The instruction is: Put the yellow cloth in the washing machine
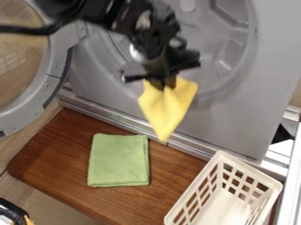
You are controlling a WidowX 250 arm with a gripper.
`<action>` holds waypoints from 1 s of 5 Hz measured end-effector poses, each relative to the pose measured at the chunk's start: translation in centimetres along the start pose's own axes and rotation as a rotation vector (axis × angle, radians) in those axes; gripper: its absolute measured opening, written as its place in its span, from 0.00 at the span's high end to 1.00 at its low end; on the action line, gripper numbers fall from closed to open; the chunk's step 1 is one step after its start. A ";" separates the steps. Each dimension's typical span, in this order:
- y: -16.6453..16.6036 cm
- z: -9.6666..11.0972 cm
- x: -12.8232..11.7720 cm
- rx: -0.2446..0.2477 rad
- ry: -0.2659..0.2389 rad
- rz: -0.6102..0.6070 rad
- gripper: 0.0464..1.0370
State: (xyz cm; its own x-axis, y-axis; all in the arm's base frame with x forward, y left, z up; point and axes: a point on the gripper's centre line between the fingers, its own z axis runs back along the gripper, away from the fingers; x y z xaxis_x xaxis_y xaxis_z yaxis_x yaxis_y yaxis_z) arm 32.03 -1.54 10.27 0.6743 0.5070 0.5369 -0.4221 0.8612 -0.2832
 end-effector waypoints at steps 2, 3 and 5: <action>-1.5 -2.8 3.3 -0.008 -0.007 0.001 0.97; -1.7 -4.6 4.5 -0.008 0.004 -0.016 0.94; -1.9 -8.5 3.9 0.012 0.083 -0.066 0.47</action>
State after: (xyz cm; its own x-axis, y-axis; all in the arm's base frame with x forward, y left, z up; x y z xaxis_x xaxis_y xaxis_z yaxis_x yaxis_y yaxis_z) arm 40.59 -0.88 6.19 0.7481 0.4512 0.4865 -0.3823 0.8924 -0.2397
